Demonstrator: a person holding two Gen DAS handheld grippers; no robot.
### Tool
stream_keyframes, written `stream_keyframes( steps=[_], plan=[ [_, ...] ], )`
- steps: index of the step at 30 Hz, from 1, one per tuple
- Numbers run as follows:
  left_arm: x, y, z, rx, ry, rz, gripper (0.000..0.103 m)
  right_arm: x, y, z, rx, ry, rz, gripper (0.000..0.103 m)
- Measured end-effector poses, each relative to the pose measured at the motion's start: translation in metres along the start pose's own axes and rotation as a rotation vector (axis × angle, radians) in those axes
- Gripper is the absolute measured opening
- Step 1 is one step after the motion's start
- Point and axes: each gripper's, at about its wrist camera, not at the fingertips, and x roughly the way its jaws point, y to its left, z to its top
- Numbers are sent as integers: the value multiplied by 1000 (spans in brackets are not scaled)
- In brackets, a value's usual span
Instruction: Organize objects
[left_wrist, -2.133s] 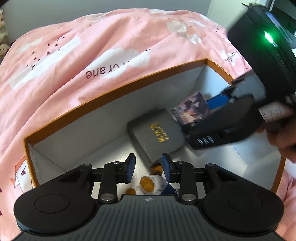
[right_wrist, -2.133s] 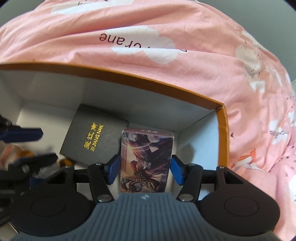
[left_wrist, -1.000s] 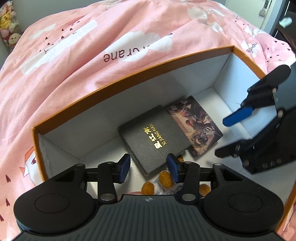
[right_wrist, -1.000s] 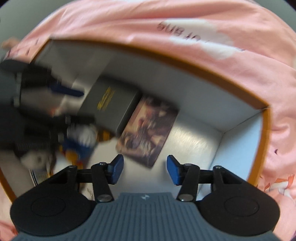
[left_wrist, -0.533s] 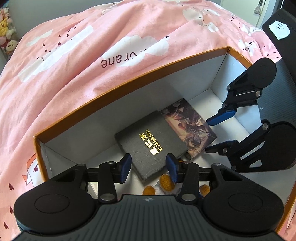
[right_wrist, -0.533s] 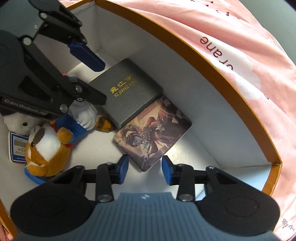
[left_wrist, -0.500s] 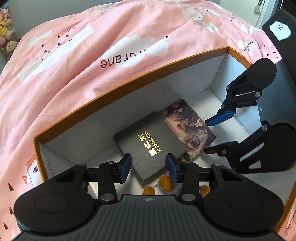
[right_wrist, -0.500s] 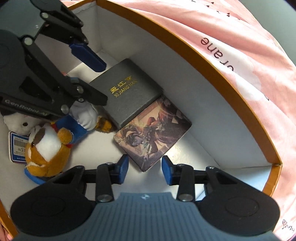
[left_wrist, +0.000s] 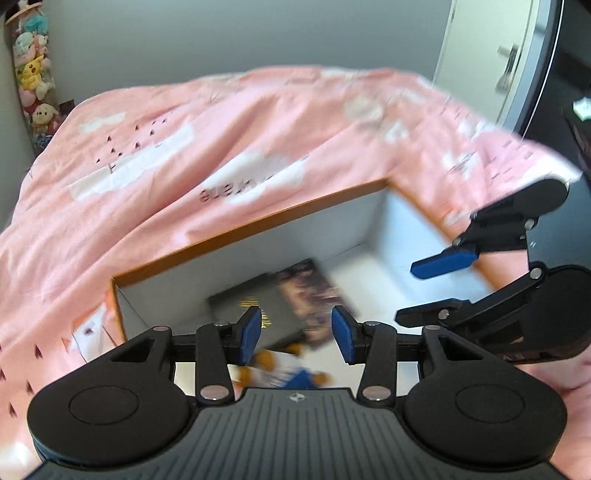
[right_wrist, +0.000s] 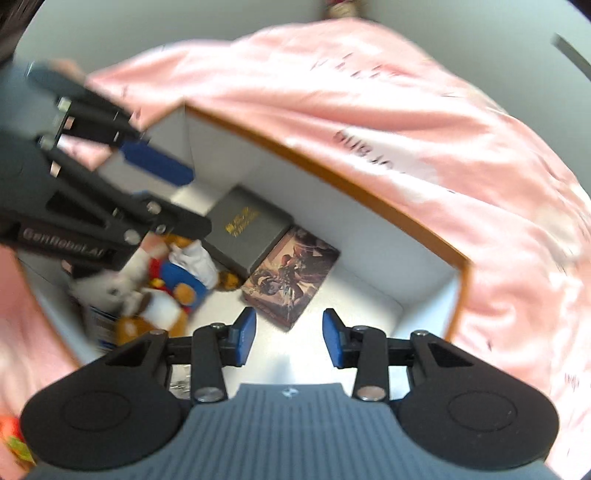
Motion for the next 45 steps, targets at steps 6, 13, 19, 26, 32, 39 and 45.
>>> stream_keyframes(
  steps=[6, 13, 19, 26, 32, 39, 45],
  plan=[
    [-27, -25, -31, -59, -12, -115, 52, -71, -1, -49, 230, -81, 7, 36],
    [-41, -57, -81, -157, 50, -181, 52, -103, 33, -133, 382, -70, -61, 36],
    [-25, -90, -104, -119, 94, -187, 47, -89, 69, -199, 456, 2, -102, 36],
    [-18, -110, -115, -50, 101, -156, 47, -62, 102, -208, 360, 75, -146, 36],
    [-17, -108, -117, -64, 108, -150, 47, -46, 121, -207, 266, 115, -206, 49],
    [-14, -101, -120, -105, 121, -142, 43, -28, 134, -203, 151, 122, -338, 59],
    [-17, -99, -119, -115, 110, -145, 43, -34, 107, -207, 277, 106, -311, 54]
  ],
)
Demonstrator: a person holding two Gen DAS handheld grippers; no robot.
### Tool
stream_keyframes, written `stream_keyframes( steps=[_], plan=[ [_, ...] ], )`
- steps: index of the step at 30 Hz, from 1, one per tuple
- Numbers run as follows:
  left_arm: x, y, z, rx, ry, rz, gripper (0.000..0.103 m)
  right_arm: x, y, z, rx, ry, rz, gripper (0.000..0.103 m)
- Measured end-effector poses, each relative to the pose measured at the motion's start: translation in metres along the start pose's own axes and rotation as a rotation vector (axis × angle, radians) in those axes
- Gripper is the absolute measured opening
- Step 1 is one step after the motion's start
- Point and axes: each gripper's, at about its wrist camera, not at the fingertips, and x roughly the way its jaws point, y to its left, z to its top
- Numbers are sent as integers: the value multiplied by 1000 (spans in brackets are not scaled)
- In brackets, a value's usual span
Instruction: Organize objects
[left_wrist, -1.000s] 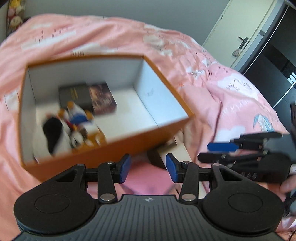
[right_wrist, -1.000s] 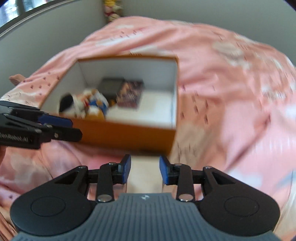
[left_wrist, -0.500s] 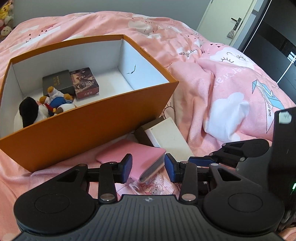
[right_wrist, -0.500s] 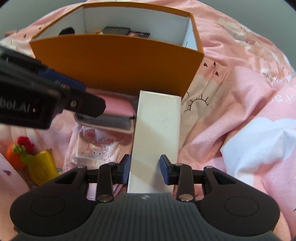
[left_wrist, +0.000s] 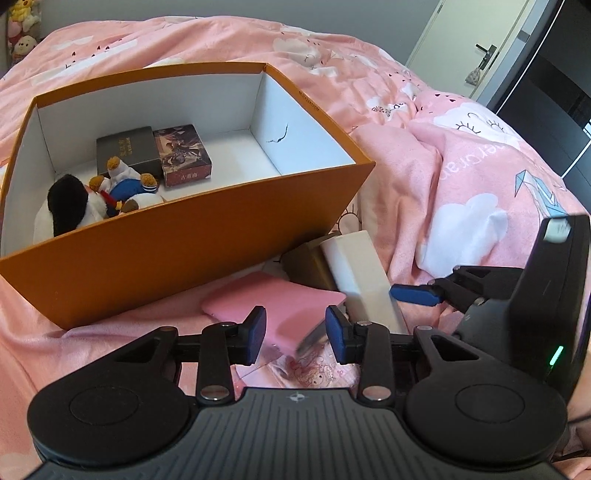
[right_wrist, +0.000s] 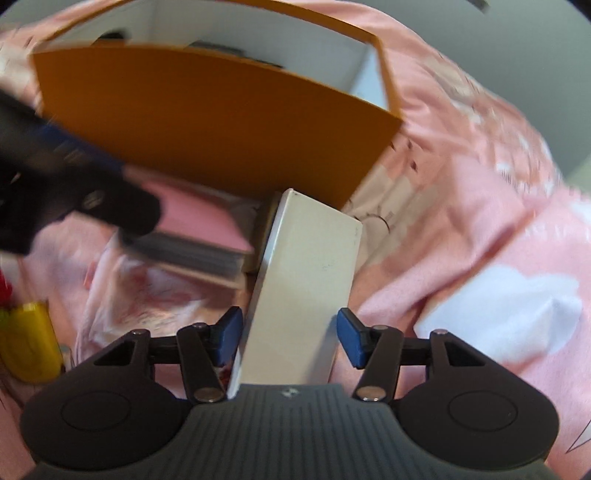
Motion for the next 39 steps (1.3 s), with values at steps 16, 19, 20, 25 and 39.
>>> stream_keyframes(
  steps=[16, 19, 20, 25, 39],
  plan=[
    [14, -13, 18, 31, 18, -94, 43, -15, -101, -8, 400, 59, 165, 21],
    [26, -19, 24, 57, 33, -99, 43, -5, -100, -1, 390, 64, 168, 24],
    [31, -20, 26, 62, 39, -100, 43, 1, -102, 2, 394, 68, 171, 26],
    [51, -31, 35, 161, 74, -86, 48, 21, -105, 9, 425, 93, 239, 35],
    [106, -34, 60, -138, 185, 76, 76, 13, -118, -1, 440, 65, 235, 27]
  ],
)
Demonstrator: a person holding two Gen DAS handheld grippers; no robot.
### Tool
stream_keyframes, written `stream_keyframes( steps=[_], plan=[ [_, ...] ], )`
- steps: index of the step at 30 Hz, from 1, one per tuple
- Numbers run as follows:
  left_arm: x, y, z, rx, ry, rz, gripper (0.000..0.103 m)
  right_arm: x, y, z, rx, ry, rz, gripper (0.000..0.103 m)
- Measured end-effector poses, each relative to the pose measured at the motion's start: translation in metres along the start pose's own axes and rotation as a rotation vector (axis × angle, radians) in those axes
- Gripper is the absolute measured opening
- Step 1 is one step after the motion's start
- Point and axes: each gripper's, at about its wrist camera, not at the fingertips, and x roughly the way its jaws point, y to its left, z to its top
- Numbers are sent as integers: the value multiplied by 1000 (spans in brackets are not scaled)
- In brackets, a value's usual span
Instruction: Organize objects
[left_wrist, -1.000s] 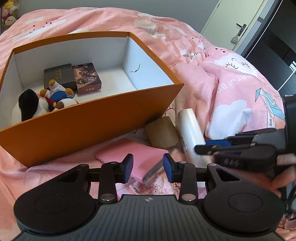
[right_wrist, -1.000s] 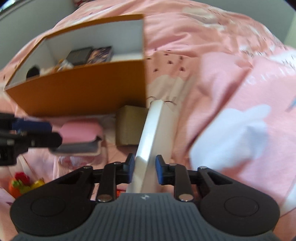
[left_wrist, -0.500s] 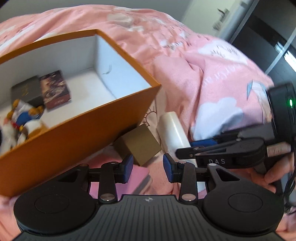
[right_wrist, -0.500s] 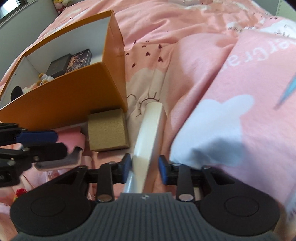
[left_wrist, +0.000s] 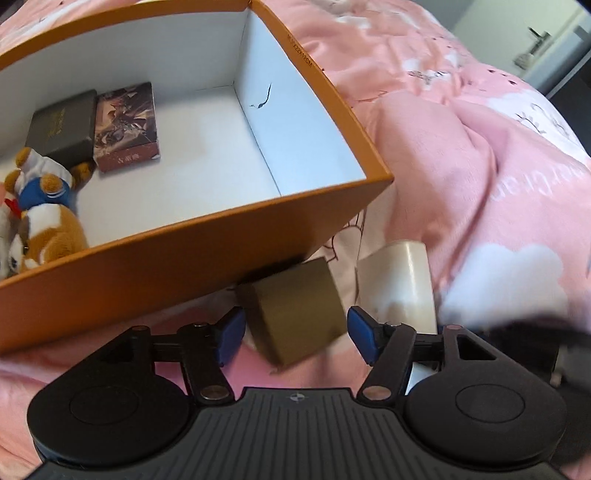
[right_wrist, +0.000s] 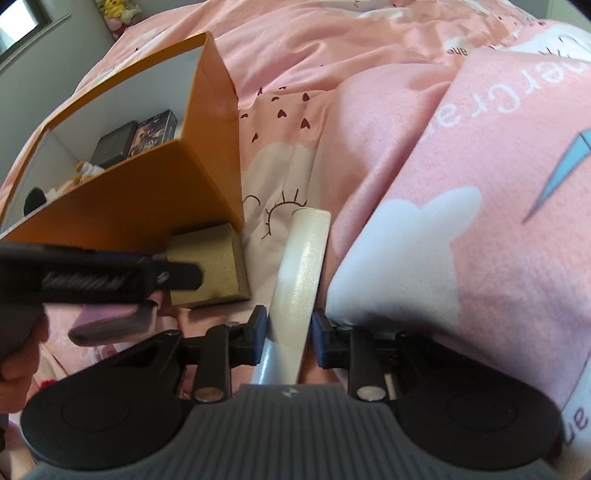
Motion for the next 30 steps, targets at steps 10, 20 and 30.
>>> stream_keyframes(
  steps=[10, 20, 30],
  plan=[
    [28, -11, 3, -88, 15, 119, 84, 25, -4, 1, -29, 1, 12, 37],
    [44, -11, 6, -108, 30, 140, 86, 27, -7, 1, -13, -2, 45, 35],
    [19, -3, -6, -61, -13, 38, 81, 10, -6, -3, 21, -21, 56, 31]
  ],
)
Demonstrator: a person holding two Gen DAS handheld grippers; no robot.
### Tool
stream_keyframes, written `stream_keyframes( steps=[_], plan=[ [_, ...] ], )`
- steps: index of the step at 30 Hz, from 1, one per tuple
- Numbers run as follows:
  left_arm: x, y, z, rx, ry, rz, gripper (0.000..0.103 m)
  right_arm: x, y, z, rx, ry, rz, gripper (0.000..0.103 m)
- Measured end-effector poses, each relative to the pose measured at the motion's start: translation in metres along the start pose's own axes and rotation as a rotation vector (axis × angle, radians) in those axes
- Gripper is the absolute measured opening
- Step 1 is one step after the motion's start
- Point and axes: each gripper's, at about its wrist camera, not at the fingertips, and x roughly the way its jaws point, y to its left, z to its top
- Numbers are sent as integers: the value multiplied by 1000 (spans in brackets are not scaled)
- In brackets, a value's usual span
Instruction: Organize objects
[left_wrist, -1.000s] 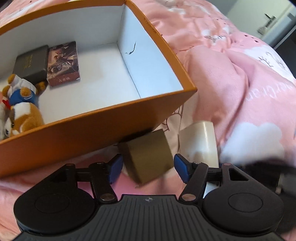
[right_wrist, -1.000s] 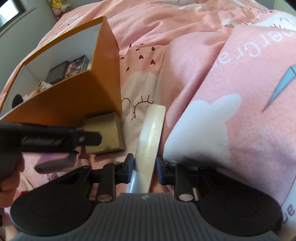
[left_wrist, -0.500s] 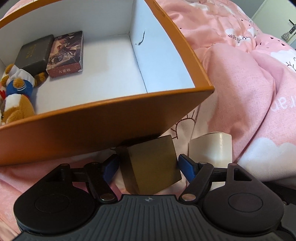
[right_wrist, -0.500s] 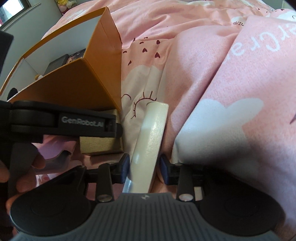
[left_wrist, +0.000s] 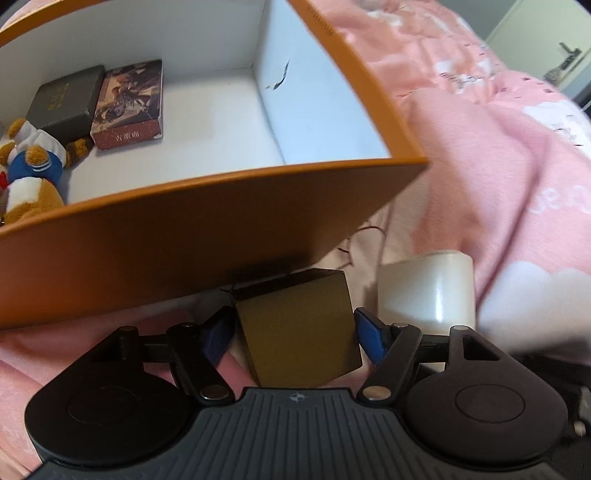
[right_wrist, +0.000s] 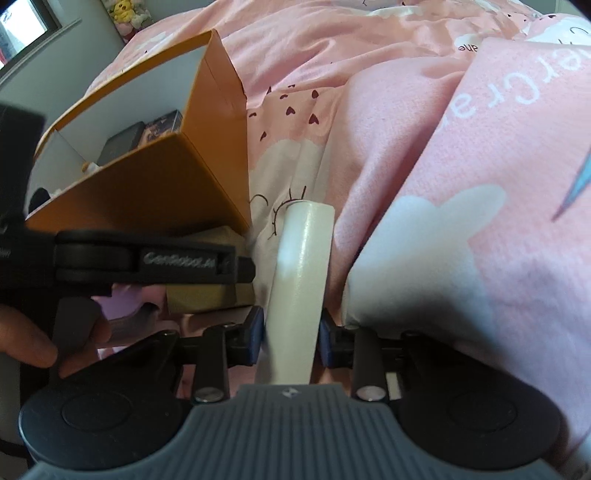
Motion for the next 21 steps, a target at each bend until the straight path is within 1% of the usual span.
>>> stream_keyframes(
  steps=[6, 8, 12, 16, 19, 21],
  plan=[
    [-43, 8, -8, 37, -54, -110, 80, -22, 1, 3, 37, -18, 47, 30],
    [-63, 12, -12, 45, -79, -143, 80, -32, 3, 5, 34, -29, 53, 30],
    [-86, 15, -6, 51, -131, -202, 80, -54, 10, 14, 25, -55, 84, 29],
    [-111, 28, 2, 28, -177, -264, 80, -81, 21, 31, -13, -110, 108, 29],
    [-134, 40, 12, 12, -243, -277, 80, -97, 32, 53, -57, -143, 125, 29],
    [-147, 50, 21, 2, -292, -259, 80, -103, 44, 71, -83, -158, 145, 29]
  ],
)
